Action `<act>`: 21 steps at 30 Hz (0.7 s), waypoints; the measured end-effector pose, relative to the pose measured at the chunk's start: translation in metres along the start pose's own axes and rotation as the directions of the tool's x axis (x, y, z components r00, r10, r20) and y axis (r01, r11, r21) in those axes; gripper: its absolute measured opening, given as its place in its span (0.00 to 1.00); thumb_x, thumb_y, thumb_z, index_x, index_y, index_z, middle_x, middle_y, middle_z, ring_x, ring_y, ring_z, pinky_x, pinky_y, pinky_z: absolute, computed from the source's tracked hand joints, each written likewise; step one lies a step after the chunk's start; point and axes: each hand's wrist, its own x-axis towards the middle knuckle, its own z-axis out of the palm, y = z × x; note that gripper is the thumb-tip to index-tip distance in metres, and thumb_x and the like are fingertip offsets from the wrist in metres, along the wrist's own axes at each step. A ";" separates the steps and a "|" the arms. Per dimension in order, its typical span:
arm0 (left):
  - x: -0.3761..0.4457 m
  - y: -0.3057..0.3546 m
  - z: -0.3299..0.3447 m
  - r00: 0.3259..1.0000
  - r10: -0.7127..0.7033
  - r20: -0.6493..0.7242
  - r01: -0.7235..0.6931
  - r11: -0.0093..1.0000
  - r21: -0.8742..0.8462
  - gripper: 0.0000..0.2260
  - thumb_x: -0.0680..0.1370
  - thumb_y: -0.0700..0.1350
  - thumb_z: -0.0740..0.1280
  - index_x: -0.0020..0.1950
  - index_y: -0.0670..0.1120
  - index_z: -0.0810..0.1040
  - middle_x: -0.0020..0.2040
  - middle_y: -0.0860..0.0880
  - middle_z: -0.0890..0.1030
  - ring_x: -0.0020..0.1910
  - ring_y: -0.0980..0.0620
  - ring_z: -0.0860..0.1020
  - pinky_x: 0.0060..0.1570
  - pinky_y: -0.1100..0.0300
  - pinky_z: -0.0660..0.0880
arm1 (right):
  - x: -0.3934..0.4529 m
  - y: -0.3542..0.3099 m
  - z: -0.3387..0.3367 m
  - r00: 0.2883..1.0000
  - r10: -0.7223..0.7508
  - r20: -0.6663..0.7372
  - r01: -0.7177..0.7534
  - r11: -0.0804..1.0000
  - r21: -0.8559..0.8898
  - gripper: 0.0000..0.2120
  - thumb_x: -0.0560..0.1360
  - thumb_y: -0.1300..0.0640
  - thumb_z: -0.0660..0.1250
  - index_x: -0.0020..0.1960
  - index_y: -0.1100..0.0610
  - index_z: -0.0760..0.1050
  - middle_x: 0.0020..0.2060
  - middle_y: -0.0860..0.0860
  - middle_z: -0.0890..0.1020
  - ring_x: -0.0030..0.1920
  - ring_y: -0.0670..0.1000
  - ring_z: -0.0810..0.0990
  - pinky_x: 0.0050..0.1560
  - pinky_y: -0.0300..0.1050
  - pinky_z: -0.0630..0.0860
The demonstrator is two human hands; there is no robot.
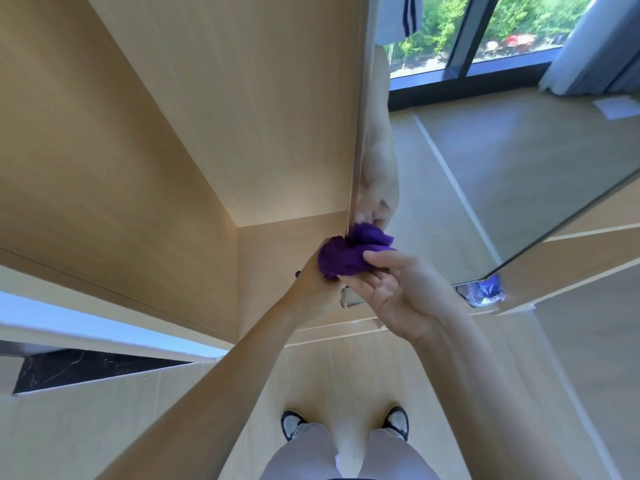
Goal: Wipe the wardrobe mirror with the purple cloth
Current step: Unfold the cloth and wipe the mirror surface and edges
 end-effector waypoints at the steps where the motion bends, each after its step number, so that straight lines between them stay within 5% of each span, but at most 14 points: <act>1: -0.003 0.007 0.001 1.000 0.025 -0.018 -0.025 0.999 0.021 0.28 0.79 0.29 0.68 0.74 0.48 0.65 0.62 0.54 0.75 0.44 0.76 0.76 0.42 0.82 0.69 | 0.001 0.004 0.000 0.999 -0.049 -0.007 0.048 0.995 -0.087 0.13 0.77 0.74 0.62 0.60 0.69 0.76 0.51 0.65 0.85 0.49 0.62 0.87 0.42 0.52 0.85; 2: -0.007 0.013 0.001 0.998 0.058 0.024 -0.059 0.998 0.027 0.24 0.80 0.30 0.66 0.69 0.50 0.67 0.56 0.56 0.76 0.41 0.76 0.77 0.41 0.80 0.71 | -0.001 0.006 0.001 0.996 -0.081 -0.020 0.078 0.987 -0.140 0.10 0.77 0.73 0.64 0.57 0.68 0.77 0.49 0.63 0.86 0.47 0.59 0.88 0.39 0.48 0.84; 4: -0.015 0.029 0.002 0.971 0.241 0.014 -0.241 0.970 0.014 0.09 0.86 0.34 0.56 0.60 0.46 0.70 0.46 0.48 0.77 0.36 0.60 0.81 0.36 0.70 0.77 | -0.001 0.008 0.003 0.991 -0.127 -0.049 0.118 0.979 -0.165 0.08 0.76 0.72 0.66 0.54 0.67 0.78 0.46 0.62 0.87 0.44 0.57 0.88 0.36 0.45 0.83; 6: -0.022 0.039 -0.005 0.941 0.337 -0.024 -0.338 0.941 -0.033 0.10 0.86 0.35 0.52 0.58 0.43 0.72 0.41 0.44 0.80 0.38 0.47 0.81 0.34 0.63 0.80 | -0.002 0.009 0.005 0.982 -0.178 -0.057 0.164 0.968 -0.189 0.07 0.76 0.71 0.67 0.54 0.66 0.78 0.43 0.61 0.87 0.42 0.56 0.88 0.35 0.44 0.83; 9: -0.036 0.039 -0.009 0.935 0.338 0.108 -0.329 0.940 -0.088 0.19 0.78 0.31 0.70 0.63 0.48 0.73 0.51 0.59 0.83 0.49 0.69 0.82 0.52 0.66 0.80 | -0.005 0.009 0.006 0.955 -0.289 -0.061 0.265 0.929 -0.260 0.06 0.77 0.68 0.69 0.54 0.65 0.79 0.45 0.60 0.87 0.43 0.54 0.88 0.36 0.45 0.83; 13: -0.048 0.033 -0.014 0.944 0.300 0.140 -0.234 0.904 -0.358 0.27 0.71 0.41 0.75 0.69 0.47 0.71 0.60 0.60 0.84 0.61 0.63 0.80 0.57 0.65 0.77 | -0.008 0.011 0.002 0.891 -0.443 -0.104 0.347 0.809 -0.474 0.06 0.77 0.63 0.72 0.50 0.66 0.79 0.42 0.58 0.85 0.38 0.54 0.87 0.34 0.46 0.82; 15: -0.052 0.033 -0.014 0.947 0.283 0.152 -0.197 0.886 -0.419 0.29 0.72 0.45 0.74 0.72 0.50 0.69 0.65 0.57 0.82 0.66 0.58 0.78 0.61 0.62 0.76 | -0.010 0.006 -0.003 0.844 -0.532 -0.064 0.363 0.656 -0.661 0.09 0.77 0.58 0.73 0.47 0.65 0.80 0.38 0.58 0.84 0.35 0.52 0.85 0.32 0.43 0.81; 18: -0.056 0.035 -0.008 0.960 0.252 0.121 -0.193 0.910 -0.367 0.32 0.73 0.57 0.71 0.75 0.53 0.67 0.71 0.54 0.78 0.72 0.55 0.74 0.68 0.60 0.72 | -0.015 -0.006 -0.012 0.800 -0.598 0.042 0.370 0.437 -0.820 0.12 0.79 0.52 0.71 0.41 0.60 0.81 0.27 0.50 0.81 0.27 0.43 0.77 0.26 0.35 0.71; 21: -0.059 0.045 0.003 0.964 0.267 -0.005 -0.253 0.911 -0.326 0.35 0.75 0.69 0.66 0.76 0.52 0.69 0.69 0.57 0.79 0.70 0.59 0.75 0.71 0.60 0.70 | -0.019 -0.018 -0.016 0.842 -0.530 0.097 0.371 0.440 -0.818 0.16 0.82 0.53 0.67 0.40 0.62 0.81 0.27 0.51 0.80 0.25 0.43 0.74 0.25 0.32 0.68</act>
